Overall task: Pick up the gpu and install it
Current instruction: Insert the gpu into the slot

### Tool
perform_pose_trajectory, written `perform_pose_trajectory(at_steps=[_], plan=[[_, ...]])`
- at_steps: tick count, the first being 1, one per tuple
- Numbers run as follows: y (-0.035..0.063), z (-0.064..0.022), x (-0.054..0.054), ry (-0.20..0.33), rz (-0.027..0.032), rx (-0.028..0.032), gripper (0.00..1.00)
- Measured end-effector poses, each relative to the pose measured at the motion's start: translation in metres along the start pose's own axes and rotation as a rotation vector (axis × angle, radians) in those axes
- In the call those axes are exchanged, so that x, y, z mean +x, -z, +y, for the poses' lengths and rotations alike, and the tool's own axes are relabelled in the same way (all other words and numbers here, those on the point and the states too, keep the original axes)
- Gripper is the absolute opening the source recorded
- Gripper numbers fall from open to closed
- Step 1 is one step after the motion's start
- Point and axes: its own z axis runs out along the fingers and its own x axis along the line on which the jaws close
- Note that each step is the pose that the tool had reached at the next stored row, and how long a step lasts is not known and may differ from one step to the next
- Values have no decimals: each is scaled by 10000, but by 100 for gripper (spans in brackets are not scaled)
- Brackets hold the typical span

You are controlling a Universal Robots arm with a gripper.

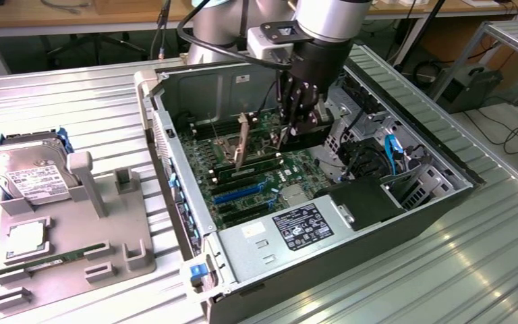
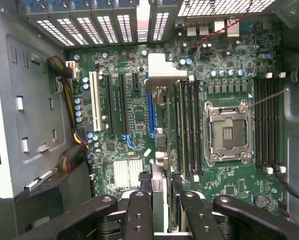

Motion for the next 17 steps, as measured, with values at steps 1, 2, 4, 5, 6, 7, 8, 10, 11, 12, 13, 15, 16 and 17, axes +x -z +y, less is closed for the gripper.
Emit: perform_pose_trajectory(at_steps=[1, 2, 4, 5, 6, 7, 8, 10, 11, 12, 13, 15, 16, 17], plan=[[-1, 5, 1, 0, 0, 0, 27], [-2, 10, 1, 0, -1, 0, 27], [-3, 18, 2, 1, 0, 0, 27], [-3, 22, 2, 0, 0, 0, 27], [-4, 28, 2, 0, -1, 0, 27], [-5, 35, 3, 0, -1, 0, 27], [-5, 39, 3, 0, -1, 0, 27], [-7, 47, 3, 1, -2, 0, 27], [-7, 51, 4, 0, -2, 1, 27], [-7, 53, 4, 0, -1, 1, 27], [-8, 56, 4, 1, -1, 0, 27], [-8, 62, 5, 1, -1, 0, 27], [-9, 65, 5, 1, -1, 0, 27], [-10, 68, 6, 1, -1, 0, 27]])
